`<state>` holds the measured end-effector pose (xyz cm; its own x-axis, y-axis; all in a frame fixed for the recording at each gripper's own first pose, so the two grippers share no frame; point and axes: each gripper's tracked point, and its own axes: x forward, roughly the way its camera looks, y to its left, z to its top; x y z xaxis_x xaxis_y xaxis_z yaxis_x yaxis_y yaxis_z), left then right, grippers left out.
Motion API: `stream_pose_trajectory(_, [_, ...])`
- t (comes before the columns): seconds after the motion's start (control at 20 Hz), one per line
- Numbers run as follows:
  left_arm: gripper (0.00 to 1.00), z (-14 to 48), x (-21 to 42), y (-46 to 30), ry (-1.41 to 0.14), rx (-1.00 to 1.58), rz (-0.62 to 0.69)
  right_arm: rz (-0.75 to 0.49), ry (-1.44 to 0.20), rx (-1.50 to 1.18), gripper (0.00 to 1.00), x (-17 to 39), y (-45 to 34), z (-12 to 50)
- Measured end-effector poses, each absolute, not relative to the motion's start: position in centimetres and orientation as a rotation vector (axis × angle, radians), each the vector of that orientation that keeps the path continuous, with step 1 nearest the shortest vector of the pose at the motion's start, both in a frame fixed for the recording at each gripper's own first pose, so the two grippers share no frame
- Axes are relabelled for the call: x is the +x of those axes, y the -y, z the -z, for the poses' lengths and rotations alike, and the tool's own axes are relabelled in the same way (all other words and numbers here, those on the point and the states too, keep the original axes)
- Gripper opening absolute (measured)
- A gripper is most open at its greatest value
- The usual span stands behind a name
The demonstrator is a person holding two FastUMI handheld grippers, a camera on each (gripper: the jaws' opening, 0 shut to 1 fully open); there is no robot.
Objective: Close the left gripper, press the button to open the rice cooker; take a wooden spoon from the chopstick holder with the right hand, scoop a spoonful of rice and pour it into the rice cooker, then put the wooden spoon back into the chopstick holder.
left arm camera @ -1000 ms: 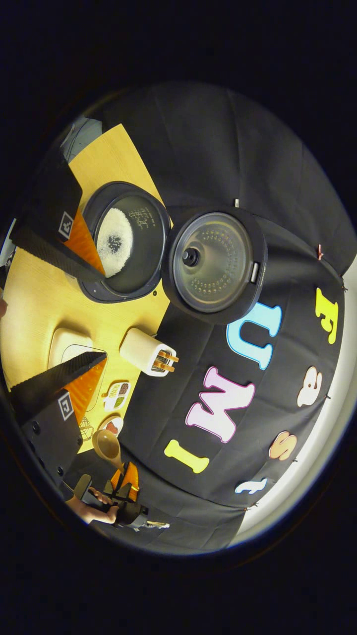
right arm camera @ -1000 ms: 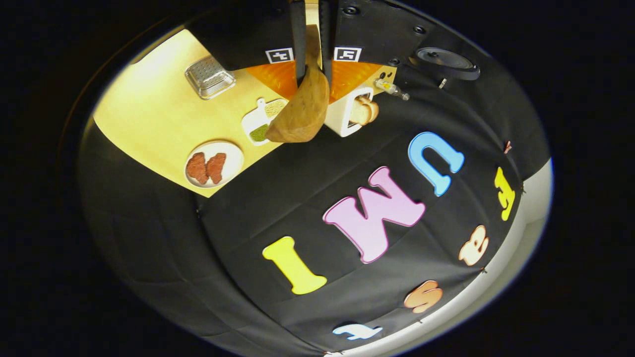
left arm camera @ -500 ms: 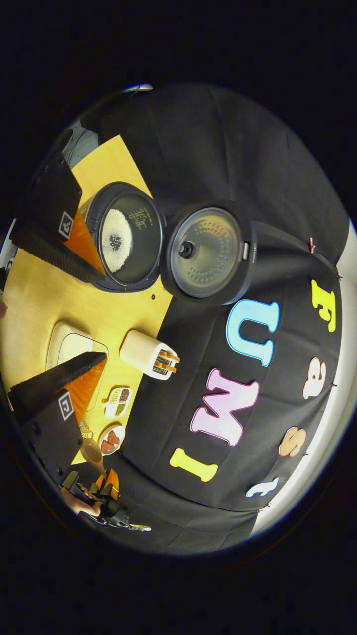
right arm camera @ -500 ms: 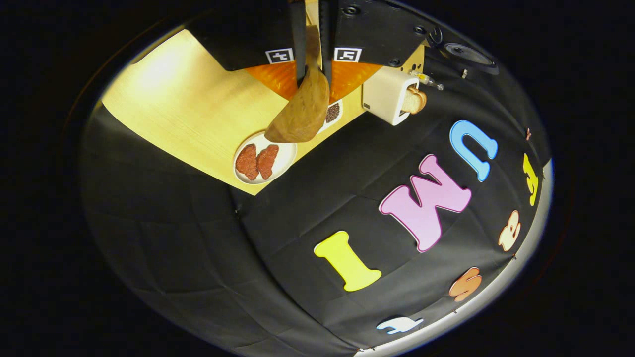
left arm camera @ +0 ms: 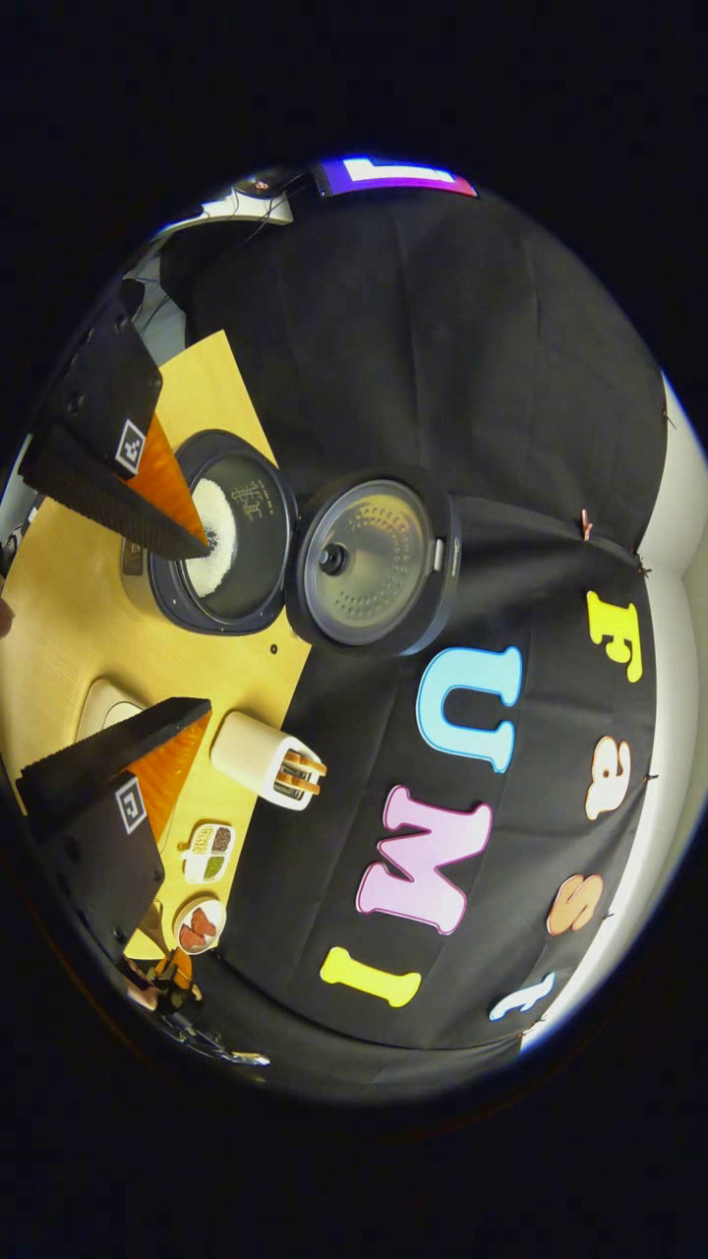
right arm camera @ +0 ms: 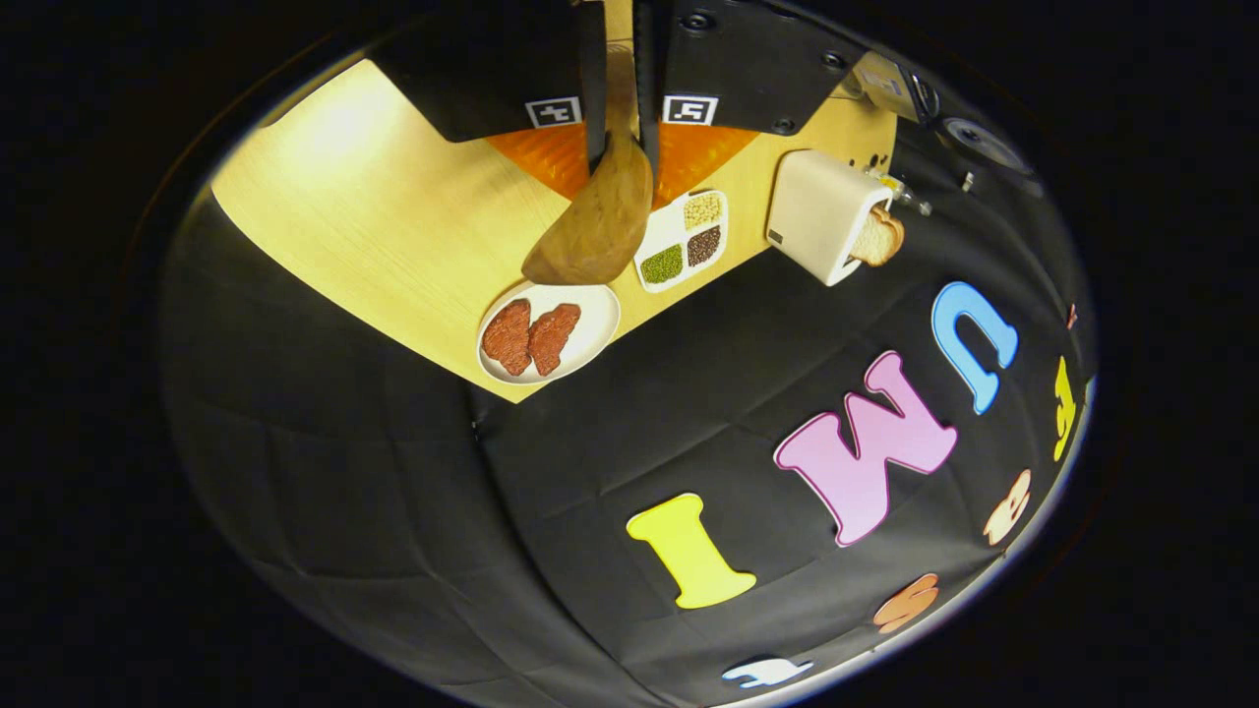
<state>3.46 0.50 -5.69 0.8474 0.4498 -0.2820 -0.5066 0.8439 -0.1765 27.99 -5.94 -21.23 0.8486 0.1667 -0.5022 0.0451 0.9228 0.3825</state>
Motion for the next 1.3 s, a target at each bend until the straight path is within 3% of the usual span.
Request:
stream_pose_trajectory(0.35, [0.95, -0.1, 3.3, -4.6, -0.101, -0.106, -0.582, -0.087, -0.558, 0.348, 0.21, 27.2, 4.5, 21.8])
stream_pose_trajectory(0.45, [0.95, -2.1, 3.9, -6.1, -0.042, -0.074, -0.585, -0.087, -0.55, 0.331, 0.29, 26.7, 4.5, 21.4])
stream_pose_trajectory(0.5, [0.95, -3.0, 4.2, -6.8, -0.016, -0.06, -0.584, -0.087, -0.553, 0.317, 0.39, 26.2, 4.6, 21.4])
stream_pose_trajectory(0.65, [0.95, -5.7, 5.3, -9.6, 0.055, -0.011, -0.583, -0.078, -0.543, 0.258, 1.0, 24.4, 5.0, 20.6])
stream_pose_trajectory(1.3, [0.95, -12.1, 13.4, -16.0, 0.252, 0.133, -0.431, -0.068, -0.467, 0.153, 0.99, 13.9, 4.2, 14.1])
